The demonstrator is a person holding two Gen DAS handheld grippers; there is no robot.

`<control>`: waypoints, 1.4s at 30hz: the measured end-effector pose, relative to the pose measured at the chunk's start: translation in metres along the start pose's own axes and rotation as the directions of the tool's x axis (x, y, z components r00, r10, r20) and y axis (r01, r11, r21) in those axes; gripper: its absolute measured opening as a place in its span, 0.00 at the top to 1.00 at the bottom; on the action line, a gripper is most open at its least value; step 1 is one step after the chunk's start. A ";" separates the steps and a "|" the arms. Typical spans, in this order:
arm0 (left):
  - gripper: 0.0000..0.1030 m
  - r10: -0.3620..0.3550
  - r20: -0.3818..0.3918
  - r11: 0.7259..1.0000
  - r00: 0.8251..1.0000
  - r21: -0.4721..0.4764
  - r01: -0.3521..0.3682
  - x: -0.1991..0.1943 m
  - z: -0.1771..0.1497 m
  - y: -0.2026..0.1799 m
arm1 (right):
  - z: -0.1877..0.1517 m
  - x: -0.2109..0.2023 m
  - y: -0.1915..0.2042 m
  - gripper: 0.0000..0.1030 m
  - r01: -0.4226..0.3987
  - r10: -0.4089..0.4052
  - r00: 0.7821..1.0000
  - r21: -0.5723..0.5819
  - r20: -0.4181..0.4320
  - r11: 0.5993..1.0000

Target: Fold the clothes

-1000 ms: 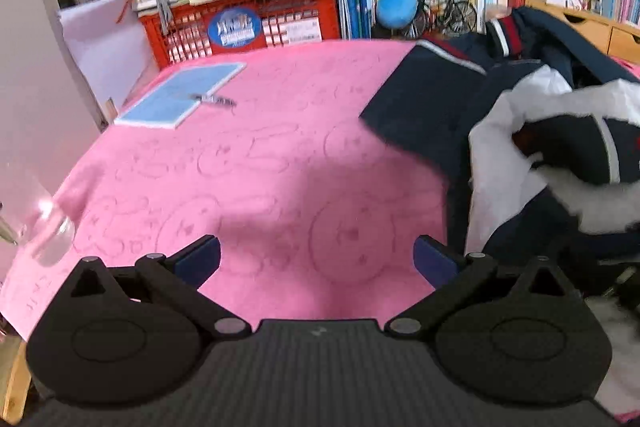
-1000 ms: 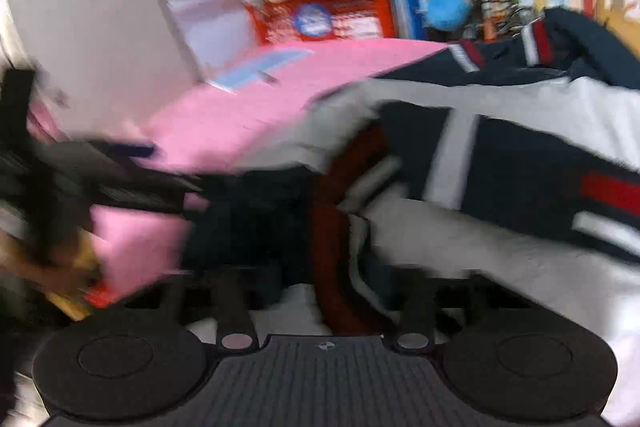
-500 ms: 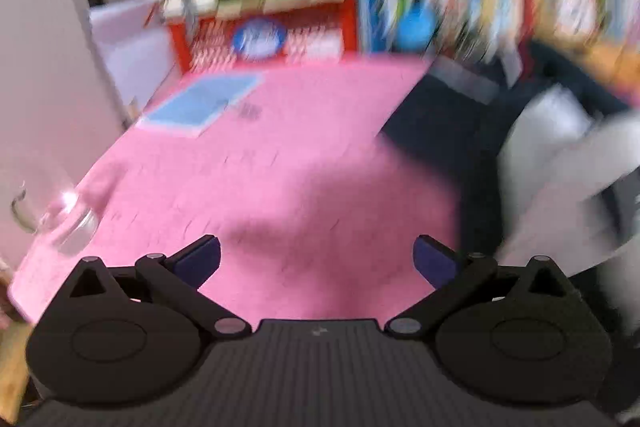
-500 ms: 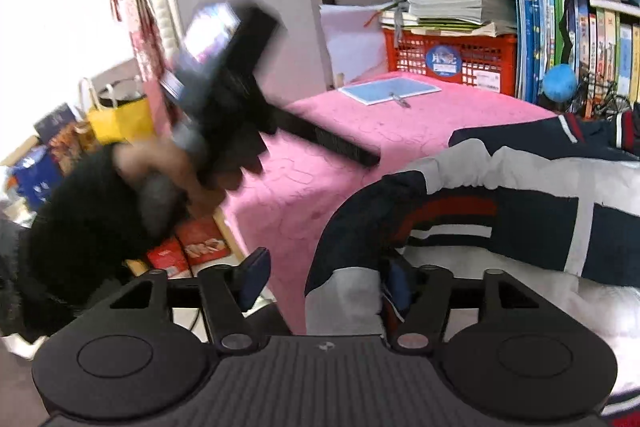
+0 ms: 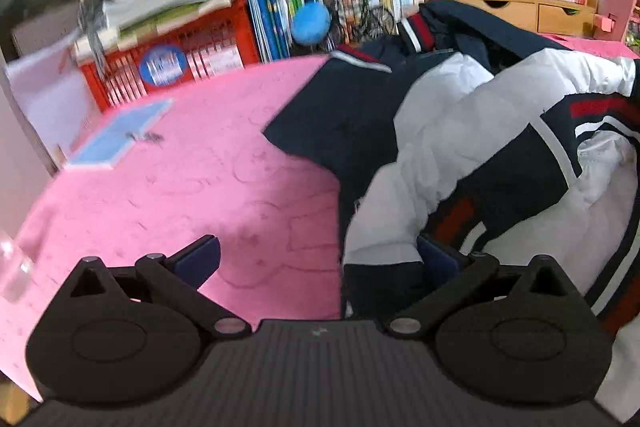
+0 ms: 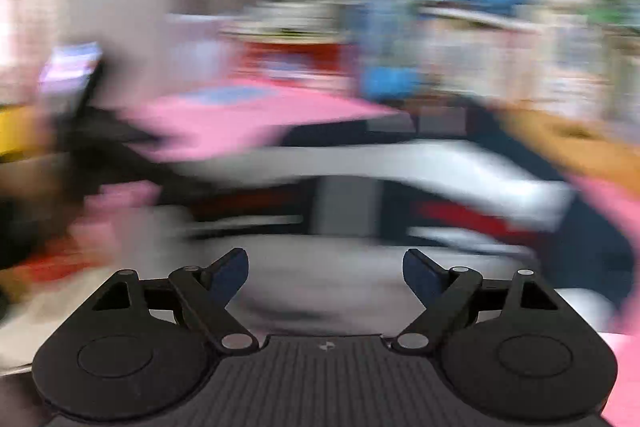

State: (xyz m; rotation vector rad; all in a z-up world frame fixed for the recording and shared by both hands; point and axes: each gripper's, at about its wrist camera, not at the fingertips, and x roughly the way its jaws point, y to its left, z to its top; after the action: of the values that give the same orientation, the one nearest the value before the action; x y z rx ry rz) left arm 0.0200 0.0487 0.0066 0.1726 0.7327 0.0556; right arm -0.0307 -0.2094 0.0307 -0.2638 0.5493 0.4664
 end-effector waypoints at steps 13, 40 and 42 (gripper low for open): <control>0.00 0.058 0.048 0.990 0.997 0.126 -0.064 0.002 -0.010 -0.028 | -0.021 0.089 -0.017 0.62 0.436 -0.464 0.885 -0.290 -0.035 0.852; 0.00 0.211 0.207 0.942 0.955 0.216 -0.255 -0.010 0.001 -0.028 | 0.008 0.131 0.081 0.70 0.265 -0.222 0.964 -0.460 0.146 0.847; 0.00 0.149 0.235 0.952 0.960 0.228 -0.203 -0.024 -0.002 -0.032 | 0.019 0.118 0.069 0.78 0.289 -0.229 0.953 -0.369 0.200 0.883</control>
State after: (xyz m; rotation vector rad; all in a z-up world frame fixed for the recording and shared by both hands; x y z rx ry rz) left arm 0.0006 0.0145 0.0156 0.4791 0.5032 0.1142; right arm 0.0322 -0.1010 -0.0274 -0.6767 0.2591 0.3278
